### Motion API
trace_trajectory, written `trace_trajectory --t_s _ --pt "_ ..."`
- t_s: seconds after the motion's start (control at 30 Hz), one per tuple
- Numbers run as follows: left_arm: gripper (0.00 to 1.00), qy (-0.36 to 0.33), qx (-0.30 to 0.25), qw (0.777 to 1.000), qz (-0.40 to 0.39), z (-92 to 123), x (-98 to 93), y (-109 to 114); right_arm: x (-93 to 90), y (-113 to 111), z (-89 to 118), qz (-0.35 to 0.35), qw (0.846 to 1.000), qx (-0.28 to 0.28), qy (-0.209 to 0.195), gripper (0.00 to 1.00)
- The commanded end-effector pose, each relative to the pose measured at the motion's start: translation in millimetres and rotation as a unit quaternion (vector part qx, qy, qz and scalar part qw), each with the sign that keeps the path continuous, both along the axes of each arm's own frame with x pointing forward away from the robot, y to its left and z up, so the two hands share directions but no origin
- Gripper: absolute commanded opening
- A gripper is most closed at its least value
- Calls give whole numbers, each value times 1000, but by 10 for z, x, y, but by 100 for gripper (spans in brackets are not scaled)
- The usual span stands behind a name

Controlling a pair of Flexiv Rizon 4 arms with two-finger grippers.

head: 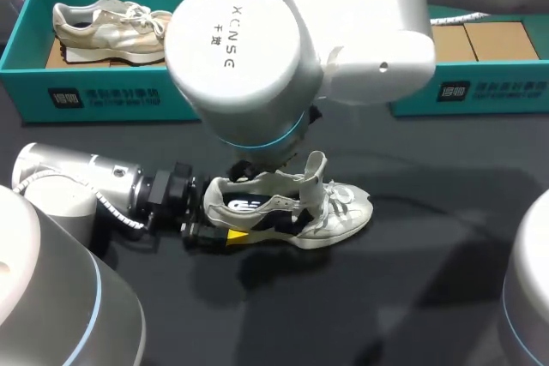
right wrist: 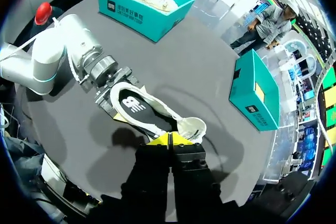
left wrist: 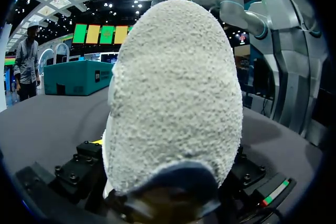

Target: Take the shoe out of the shoebox, open the shoe tongue, remove and reinsert the insole, then place the shoe into the shoebox

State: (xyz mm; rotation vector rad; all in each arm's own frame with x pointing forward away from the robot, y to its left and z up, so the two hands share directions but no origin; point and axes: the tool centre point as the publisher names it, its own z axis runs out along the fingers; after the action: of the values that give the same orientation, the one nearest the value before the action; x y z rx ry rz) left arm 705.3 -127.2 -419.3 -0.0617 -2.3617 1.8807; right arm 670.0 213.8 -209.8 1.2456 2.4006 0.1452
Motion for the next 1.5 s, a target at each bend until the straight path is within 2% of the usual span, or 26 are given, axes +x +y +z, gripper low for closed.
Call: trace_trajectory --t_s 0.03,0.27,0.4,0.57,0.67,0.7,1.1,1.33,1.37,1.5 --pt "0 0 0 1000 0 -22 12 -2 31 -75 -21 5 1000 9 4 0" --pt "0 0 0 1000 0 -22 12 -2 13 -33 -43 19 1000 7 2 0" --pt "0 0 0 1000 0 -22 12 -2 -64 159 -64 106 994 -14 -11 0" --pt "0 0 0 1000 0 -22 12 -2 -88 399 -126 202 978 -41 -10 0" --pt "0 0 0 1000 0 -22 12 -2 -62 507 -179 267 962 -44 26 0" --pt "0 0 0 1000 0 -22 12 -2 -47 534 -228 268 960 -65 37 0" --pt "0 0 0 1000 0 -22 12 -2 -47 534 -228 268 960 -65 37 0" --pt "0 0 0 1000 0 -22 12 -2 6 592 -526 320 943 -70 61 0" --pt "0 0 0 1000 0 -22 12 -2 52 578 -578 304 948 -68 62 0" --pt "0 0 0 1000 0 -22 12 -2 52 578 -578 304 948 -68 62 0"
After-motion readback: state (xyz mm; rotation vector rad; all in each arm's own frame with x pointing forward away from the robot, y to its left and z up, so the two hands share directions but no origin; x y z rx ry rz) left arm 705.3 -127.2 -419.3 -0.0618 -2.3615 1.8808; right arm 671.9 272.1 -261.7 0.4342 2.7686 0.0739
